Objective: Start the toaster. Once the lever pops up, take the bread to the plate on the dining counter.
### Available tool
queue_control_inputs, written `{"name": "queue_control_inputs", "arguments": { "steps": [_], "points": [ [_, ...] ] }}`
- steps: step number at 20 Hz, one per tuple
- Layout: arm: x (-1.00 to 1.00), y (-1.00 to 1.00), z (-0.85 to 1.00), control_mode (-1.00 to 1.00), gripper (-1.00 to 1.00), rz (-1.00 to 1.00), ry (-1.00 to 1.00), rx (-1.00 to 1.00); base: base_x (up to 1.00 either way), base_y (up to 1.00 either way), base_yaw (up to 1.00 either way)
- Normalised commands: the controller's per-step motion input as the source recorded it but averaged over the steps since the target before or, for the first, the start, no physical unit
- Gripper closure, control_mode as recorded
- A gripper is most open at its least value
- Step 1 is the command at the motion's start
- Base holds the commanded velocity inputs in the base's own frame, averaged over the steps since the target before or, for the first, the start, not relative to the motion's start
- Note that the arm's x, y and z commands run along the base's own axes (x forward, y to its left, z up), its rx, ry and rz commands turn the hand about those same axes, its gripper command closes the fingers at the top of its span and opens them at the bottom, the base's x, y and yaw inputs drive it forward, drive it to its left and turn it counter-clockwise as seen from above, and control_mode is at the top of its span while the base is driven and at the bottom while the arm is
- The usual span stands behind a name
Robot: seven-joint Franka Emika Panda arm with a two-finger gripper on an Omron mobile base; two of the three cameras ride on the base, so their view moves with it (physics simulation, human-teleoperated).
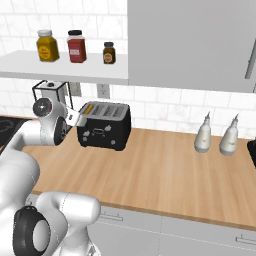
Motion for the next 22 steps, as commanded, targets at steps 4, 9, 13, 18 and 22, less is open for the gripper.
{"name": "queue_control_inputs", "arguments": {
  "steps": [4,9,13,18,22],
  "points": [
    [0.0,0.0,0.0,-1.0,-1.0,0.0,0.0,0.0,0.0,0.0,0.0],
    [0.0,0.0,0.0,-1.0,-1.0,0.0,0.0,0.0,0.0,0.0,0.0],
    [0.0,0.0,0.0,-1.0,-1.0,0.0,0.0,0.0,0.0,0.0,0.0],
    [0.0,0.0,0.0,-1.0,-1.0,0.0,0.0,0.0,0.0,0.0,0.0],
    [0.0,0.0,0.0,-1.0,-1.0,0.0,0.0,0.0,0.0,0.0,0.0]
  ]
}}
